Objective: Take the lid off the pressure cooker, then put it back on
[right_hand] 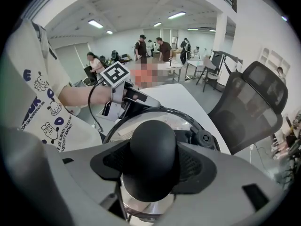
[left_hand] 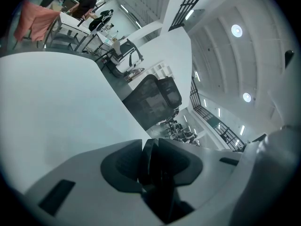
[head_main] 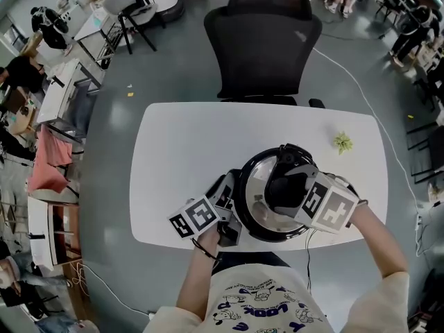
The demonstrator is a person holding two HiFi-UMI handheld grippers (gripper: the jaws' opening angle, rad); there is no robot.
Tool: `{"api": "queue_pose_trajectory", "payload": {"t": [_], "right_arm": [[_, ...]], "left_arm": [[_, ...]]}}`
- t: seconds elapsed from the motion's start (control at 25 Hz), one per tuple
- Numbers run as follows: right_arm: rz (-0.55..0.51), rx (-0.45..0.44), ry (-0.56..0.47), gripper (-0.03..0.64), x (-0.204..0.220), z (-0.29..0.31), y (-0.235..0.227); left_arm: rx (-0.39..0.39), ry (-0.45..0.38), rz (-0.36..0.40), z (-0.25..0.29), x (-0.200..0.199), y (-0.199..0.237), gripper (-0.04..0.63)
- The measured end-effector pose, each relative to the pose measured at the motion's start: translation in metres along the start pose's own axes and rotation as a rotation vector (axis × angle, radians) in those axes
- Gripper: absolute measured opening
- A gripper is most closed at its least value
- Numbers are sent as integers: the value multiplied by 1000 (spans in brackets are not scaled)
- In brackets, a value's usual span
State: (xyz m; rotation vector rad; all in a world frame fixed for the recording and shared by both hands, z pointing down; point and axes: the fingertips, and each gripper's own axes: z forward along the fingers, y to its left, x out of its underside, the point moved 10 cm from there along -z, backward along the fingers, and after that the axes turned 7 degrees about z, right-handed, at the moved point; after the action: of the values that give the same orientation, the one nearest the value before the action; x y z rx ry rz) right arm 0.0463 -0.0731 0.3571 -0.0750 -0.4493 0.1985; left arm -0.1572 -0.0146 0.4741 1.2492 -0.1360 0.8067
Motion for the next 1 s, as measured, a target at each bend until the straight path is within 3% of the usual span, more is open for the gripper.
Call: {"api": "queue_pose_trajectory", "payload": {"t": [0.24,1.0], "right_arm": [[-133,-60,29,310,-1,0,-1],[-104,-60,-24,310,4,-2,-1]], "left_arm": [[-2,-5,-4,0,1,0,121],[-26,-9,26,-2,2,-4,129]]}}
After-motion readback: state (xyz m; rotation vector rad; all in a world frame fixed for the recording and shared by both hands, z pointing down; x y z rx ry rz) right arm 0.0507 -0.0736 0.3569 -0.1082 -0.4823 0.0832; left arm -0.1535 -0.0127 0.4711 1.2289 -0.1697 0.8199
